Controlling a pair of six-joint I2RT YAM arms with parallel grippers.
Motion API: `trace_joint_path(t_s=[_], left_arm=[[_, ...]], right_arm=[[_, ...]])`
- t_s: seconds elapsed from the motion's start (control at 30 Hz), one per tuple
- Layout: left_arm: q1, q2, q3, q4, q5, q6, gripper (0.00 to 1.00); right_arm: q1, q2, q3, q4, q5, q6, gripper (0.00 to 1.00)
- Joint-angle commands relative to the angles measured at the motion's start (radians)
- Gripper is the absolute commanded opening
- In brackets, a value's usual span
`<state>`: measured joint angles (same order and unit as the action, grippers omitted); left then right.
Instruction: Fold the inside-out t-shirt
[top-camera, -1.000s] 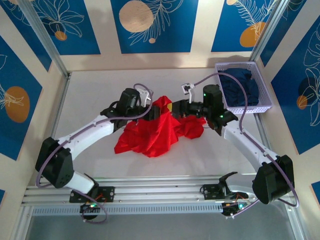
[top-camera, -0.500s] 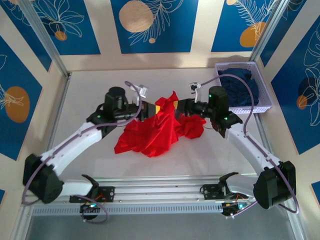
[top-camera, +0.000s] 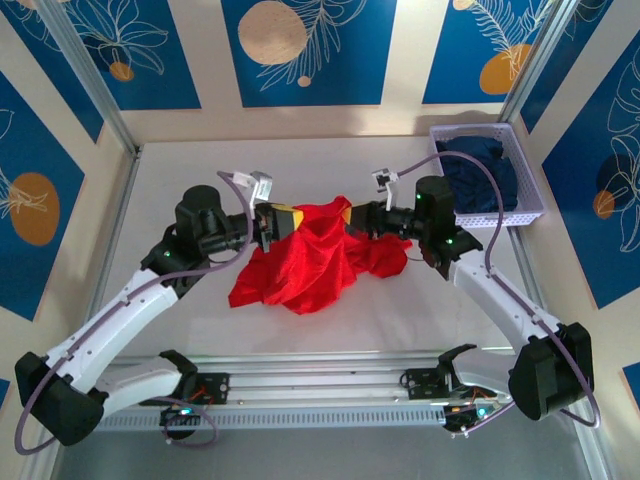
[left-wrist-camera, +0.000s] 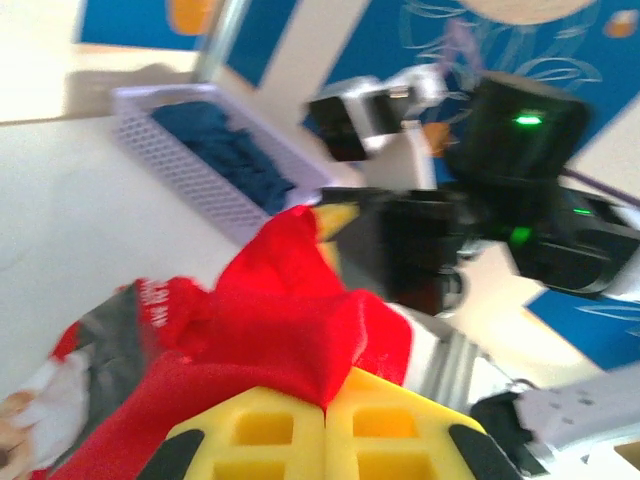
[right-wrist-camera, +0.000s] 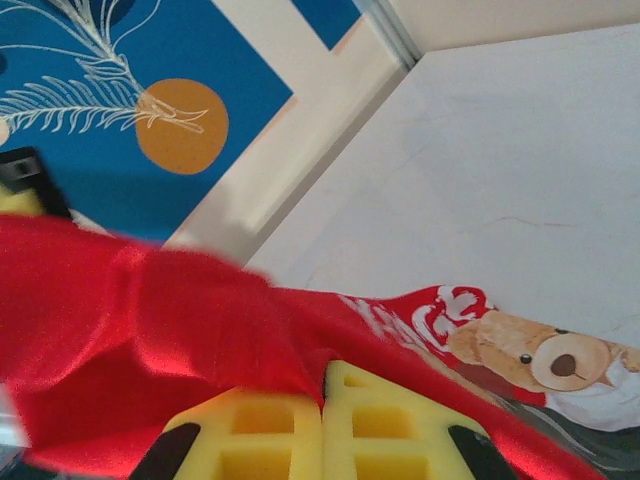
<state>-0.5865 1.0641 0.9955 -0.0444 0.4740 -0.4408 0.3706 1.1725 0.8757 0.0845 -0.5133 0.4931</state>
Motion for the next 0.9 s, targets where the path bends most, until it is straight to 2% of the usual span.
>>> trace_joint_path(t_s=[0.0,0.1,0.2,0.37,0.5,0.6,0.7,0.87], left_arm=[[0.012,-0.001,0.004,-0.128,-0.256,0.045,0.09],[0.012,0.000,0.018,-0.210,-0.389,0.063,0.25],[0.007,-0.012,0.014,-0.246,-0.393,0.093,0.39],[-0.036,-0.051,-0.018,-0.268,-0.387,0.153,0.54],[-0.096,-0.068,-0.025,-0.284,-0.444,0.234,0.72],[-0.169,-0.040,-0.005,-0.308,-0.531,0.315,0.82],[-0.241,0.033,0.042,-0.338,-0.649,0.382,0.87],[-0.248,0.125,0.094,-0.314,-0.776,0.399,0.87]], right_arm=[[0.012,-0.025,-0.019,0.078,-0.066,-0.011,0.00],[0.027,-0.020,-0.015,0.087,-0.060,-0.005,0.00],[0.040,-0.013,-0.011,0.096,-0.049,0.004,0.00],[0.054,-0.004,0.003,0.087,-0.035,0.006,0.00],[0.063,0.007,0.014,0.082,-0.033,0.006,0.00],[0.066,0.016,0.022,0.075,-0.034,0.004,0.00],[0.070,0.018,0.025,0.074,-0.034,0.004,0.00],[0.074,0.020,0.023,0.064,-0.034,-0.004,0.00]])
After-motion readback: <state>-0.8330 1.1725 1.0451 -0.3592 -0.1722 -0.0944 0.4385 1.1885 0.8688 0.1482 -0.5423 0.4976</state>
